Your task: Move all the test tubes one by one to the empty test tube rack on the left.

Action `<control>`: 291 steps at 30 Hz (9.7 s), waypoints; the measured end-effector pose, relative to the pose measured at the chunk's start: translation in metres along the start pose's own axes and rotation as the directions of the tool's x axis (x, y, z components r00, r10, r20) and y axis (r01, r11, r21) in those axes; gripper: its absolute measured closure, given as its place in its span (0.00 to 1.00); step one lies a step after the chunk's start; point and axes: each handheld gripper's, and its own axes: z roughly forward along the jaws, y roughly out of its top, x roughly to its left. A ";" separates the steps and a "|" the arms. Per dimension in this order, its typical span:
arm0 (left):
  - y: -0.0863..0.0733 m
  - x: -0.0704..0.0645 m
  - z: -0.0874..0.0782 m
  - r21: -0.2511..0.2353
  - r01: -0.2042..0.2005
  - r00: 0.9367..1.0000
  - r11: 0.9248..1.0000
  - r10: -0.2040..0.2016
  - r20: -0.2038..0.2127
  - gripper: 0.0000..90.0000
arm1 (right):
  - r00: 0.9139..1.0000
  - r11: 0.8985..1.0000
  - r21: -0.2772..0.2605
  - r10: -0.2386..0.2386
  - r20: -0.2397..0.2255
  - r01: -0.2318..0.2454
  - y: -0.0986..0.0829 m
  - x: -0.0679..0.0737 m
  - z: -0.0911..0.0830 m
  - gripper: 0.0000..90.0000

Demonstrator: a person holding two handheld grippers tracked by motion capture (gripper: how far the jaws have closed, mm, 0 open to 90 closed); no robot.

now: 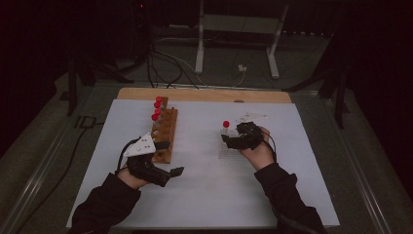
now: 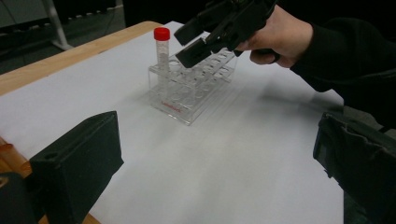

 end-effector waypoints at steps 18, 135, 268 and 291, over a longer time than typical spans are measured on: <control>0.000 0.000 0.001 0.005 -0.004 1.000 1.000 0.004 -0.002 0.02 | 1.000 0.999 0.037 -0.009 -0.010 0.009 0.005 -0.002 0.023 0.81; 0.055 0.008 0.036 -0.026 -0.126 0.989 0.992 0.123 -0.075 0.80 | 0.944 0.983 -0.103 -0.177 -0.278 0.154 0.000 0.078 -0.049 0.29; -0.073 -0.005 -0.039 0.037 0.050 0.995 0.998 -0.046 -0.085 0.01 | 0.980 0.977 -0.204 -0.099 -0.170 0.063 -0.087 0.031 -0.099 0.00; -0.114 0.004 -0.058 0.130 0.048 0.962 0.990 -0.011 -0.274 0.01 | 1.000 0.999 -0.037 -0.018 -0.025 0.017 -0.151 -0.010 -0.105 0.00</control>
